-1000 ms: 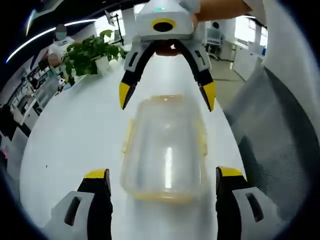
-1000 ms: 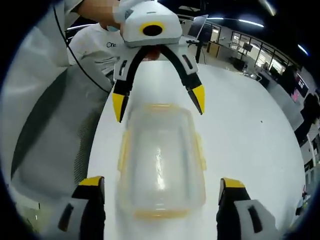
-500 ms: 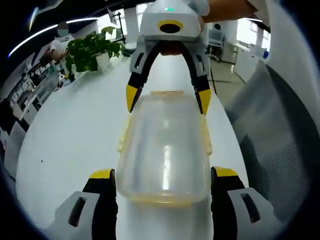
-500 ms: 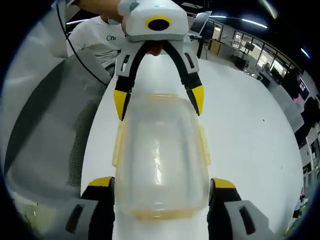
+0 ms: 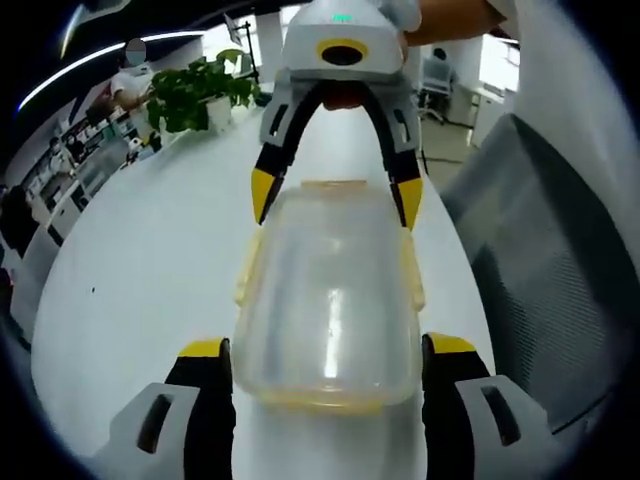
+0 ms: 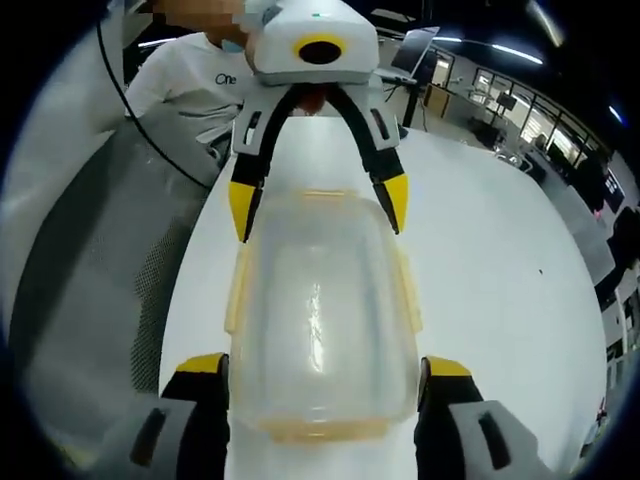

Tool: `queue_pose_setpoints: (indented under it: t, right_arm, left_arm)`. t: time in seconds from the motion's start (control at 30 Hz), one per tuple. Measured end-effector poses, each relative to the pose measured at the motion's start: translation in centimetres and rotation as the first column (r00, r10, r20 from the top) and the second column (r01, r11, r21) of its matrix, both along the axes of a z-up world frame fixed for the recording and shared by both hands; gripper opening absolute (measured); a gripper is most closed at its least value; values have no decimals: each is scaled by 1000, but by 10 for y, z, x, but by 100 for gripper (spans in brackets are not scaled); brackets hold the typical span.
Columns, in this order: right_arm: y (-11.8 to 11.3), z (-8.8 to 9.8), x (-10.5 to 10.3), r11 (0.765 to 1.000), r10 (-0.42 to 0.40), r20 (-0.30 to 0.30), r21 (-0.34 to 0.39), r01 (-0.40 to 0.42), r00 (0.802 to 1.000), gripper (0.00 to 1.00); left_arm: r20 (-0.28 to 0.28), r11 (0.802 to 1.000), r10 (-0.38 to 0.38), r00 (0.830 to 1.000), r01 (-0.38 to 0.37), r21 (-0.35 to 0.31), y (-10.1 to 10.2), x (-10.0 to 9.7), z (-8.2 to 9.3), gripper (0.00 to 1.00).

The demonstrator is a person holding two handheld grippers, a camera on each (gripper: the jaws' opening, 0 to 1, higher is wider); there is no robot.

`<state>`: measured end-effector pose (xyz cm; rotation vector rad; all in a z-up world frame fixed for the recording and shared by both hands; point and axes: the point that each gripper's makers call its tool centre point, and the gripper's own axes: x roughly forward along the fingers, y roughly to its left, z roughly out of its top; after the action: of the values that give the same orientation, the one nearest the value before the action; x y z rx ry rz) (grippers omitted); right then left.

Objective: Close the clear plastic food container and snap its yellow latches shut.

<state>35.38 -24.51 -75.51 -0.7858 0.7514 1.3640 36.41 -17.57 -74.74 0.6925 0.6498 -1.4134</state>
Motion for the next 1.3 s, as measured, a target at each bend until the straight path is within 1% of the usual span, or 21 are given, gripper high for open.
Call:
queue_pose_setpoints:
  t: [0.27,0.47,0.63,0.73,0.97,1.3]
  right_arm:
    - [32,0,1,1000,17,2,12,-17,1000,76]
    - [48,0,2,1000,17,4,9,-17,1000,76]
    - [48,0,2,1000,18,1,12,-18,1000,76]
    - [48,0,7,1000,16,0,18,-16,1000,76]
    - [47,-1,26,1000,10,-2,3,-10,1000,77]
    - [45,-3,63,1000,21,-4,-4,-21,1000,78]
  left_arm:
    - [-4,1000,20,1000,-20,13,34,1,-1,75]
    - [-4,1000,25,1000,-25,16,49,1,-1,75]
    - [-2,1000,18,1000,-18,19,48,2,-1,75]
    - [-3,1000,17,1000,-17,16,48,5,0,75]
    - [0,1000,8,1000,-8,25,46,26,-1,75]
    - [1,999,20,1000,-20,29,44,62,-1,75]
